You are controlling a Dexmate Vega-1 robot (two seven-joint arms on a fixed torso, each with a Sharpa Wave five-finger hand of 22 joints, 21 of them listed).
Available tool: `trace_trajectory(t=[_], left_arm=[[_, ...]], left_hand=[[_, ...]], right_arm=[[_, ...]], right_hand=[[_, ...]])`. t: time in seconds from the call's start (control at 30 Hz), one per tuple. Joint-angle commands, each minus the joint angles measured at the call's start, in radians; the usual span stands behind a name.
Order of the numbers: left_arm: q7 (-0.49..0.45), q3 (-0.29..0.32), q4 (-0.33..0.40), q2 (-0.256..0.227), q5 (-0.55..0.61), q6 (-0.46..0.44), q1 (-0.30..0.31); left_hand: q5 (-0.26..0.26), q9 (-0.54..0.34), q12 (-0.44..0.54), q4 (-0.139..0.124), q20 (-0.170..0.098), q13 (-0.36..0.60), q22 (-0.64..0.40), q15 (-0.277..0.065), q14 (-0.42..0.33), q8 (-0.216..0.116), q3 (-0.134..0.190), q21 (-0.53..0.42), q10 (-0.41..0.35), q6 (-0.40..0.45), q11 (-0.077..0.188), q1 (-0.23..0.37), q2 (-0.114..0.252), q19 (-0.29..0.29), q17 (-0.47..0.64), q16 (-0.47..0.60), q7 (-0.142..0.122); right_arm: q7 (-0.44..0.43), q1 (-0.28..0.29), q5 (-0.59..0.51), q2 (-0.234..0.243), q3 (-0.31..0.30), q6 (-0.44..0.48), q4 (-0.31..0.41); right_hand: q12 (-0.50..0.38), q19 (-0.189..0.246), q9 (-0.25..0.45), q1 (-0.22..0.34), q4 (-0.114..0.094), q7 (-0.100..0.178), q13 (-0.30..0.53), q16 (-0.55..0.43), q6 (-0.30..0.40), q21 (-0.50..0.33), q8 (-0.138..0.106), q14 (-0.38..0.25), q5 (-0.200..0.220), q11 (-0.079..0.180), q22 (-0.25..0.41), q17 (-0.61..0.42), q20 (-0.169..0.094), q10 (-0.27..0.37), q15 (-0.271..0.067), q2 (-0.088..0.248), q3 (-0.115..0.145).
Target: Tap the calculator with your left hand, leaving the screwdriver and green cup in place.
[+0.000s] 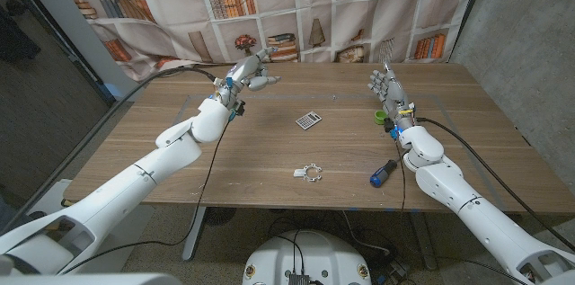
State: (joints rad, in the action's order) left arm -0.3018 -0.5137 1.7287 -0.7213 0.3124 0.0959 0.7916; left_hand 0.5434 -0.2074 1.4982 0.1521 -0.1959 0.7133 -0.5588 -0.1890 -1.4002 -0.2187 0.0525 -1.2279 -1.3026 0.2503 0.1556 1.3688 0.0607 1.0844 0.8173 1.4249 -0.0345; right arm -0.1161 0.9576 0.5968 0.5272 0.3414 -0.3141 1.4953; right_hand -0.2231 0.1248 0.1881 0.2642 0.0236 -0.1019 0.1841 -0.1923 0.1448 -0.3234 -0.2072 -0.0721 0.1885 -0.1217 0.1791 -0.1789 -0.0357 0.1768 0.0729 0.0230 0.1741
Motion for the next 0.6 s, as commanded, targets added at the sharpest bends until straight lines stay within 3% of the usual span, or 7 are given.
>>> trace_trajectory(t=[0.03,0.4,0.57,0.6], left_arm=[[0.009,-0.029,0.099,-0.026,0.151,-0.141,-0.006],[0.085,-0.075,0.154,-0.035,0.25,-0.234,-0.037],[0.174,-0.096,0.158,-0.038,0.237,-0.237,-0.071],[0.189,-0.102,0.159,-0.038,0.238,-0.238,-0.078]], left_hand=[[0.038,-0.001,0.05,0.003,-0.007,0.149,-0.004,0.008,-0.004,-0.011,0.023,-0.008,-0.015,0.021,-0.01,0.104,0.048,0.0,0.006,0.001,0.002],[0.113,0.001,0.047,-0.006,-0.004,0.204,0.0,0.009,-0.006,-0.014,0.076,-0.01,-0.012,0.074,-0.02,0.087,0.032,-0.005,0.024,0.003,0.031],[0.174,0.003,0.035,-0.01,-0.006,0.231,0.008,0.008,-0.01,-0.007,0.126,-0.013,0.003,0.092,-0.028,0.069,0.02,-0.006,0.052,0.014,0.099],[0.178,0.003,0.035,-0.01,-0.006,0.235,0.007,0.007,-0.008,-0.008,0.129,-0.015,0.005,0.097,-0.029,0.069,0.02,-0.004,0.053,0.015,0.102]], right_arm=[[-0.014,0.019,0.001,0.013,-0.011,0.009,0.03],[-0.002,0.027,0.01,0.023,-0.013,0.017,0.041],[-0.006,0.032,0.014,0.025,-0.019,0.017,0.045],[-0.007,0.033,0.016,0.025,-0.02,0.017,0.045]], right_hand=[[-0.007,0.009,0.003,0.011,0.007,0.001,0.001,0.0,0.011,0.002,-0.001,-0.011,-0.002,0.0,0.003,-0.003,-0.024,0.012,0.004,0.002,0.0],[-0.007,0.014,0.003,0.012,0.009,0.002,0.001,-0.002,0.012,0.003,0.0,-0.018,-0.004,0.001,0.003,-0.004,-0.024,0.014,0.001,0.003,0.0],[-0.006,0.016,0.003,0.013,0.01,0.001,0.001,-0.002,0.011,0.004,0.001,-0.021,-0.005,0.001,0.003,-0.004,-0.024,0.014,0.001,0.003,0.0],[-0.006,0.017,0.003,0.013,0.01,0.001,0.001,-0.002,0.011,0.004,0.001,-0.021,-0.005,0.0,0.003,-0.004,-0.024,0.014,0.001,0.003,0.0]])
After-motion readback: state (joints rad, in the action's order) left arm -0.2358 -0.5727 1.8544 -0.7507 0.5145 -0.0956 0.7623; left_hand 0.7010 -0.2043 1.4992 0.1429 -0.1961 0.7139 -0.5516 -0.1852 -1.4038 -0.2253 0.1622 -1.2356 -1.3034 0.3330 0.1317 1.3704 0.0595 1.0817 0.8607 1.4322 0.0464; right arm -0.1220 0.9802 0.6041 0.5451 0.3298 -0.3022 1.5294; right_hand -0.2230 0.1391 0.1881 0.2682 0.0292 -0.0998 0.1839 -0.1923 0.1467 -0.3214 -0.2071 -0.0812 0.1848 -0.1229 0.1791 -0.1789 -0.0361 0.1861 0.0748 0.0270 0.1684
